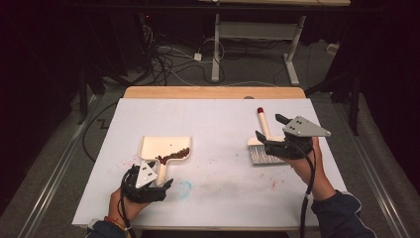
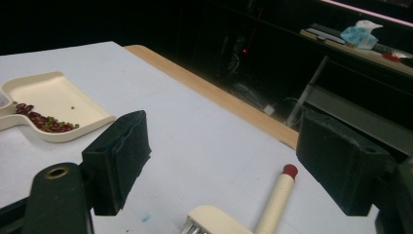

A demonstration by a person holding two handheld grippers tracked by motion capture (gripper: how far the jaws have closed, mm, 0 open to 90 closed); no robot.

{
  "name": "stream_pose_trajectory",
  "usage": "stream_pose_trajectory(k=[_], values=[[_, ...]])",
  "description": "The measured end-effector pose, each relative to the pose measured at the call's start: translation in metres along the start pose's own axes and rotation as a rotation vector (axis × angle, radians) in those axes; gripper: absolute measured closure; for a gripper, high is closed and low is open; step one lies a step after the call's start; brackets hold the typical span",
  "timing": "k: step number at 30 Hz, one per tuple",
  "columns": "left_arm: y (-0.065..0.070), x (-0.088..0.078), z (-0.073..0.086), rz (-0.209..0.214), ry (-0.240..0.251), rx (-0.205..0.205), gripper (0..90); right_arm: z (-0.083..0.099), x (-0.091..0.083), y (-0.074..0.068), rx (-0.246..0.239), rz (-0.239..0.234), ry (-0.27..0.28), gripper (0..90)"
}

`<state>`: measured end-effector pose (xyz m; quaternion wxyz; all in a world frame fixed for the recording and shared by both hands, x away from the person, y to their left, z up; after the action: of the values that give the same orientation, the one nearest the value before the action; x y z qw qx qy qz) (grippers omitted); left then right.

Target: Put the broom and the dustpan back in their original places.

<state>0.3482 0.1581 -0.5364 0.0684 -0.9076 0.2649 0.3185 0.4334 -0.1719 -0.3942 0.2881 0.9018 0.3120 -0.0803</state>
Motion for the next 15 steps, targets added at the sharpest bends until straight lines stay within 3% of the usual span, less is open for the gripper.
stream_pose_trajectory(k=[11,15], values=[[0.0,0.0,0.0,0.0,-0.001,0.003,18.5,0.002,-0.017,-0.006,-0.027,-0.022,0.034,20.0],[0.001,0.0,0.0,-0.001,-0.001,0.008,18.5,0.005,-0.025,-0.007,-0.049,-0.013,0.074,20.6]])
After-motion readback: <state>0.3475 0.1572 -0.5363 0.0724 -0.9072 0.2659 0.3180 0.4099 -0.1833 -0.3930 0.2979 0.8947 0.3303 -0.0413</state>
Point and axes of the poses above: each handheld gripper's, and its own axes: x roughly forward along the jaws, z roughly out of its underside, y roughly to its right, the point moved 9 cm from there along x, roughly forward along the jaws, and after that the axes turned 14 degrees about -x, right-handed, at the moved point
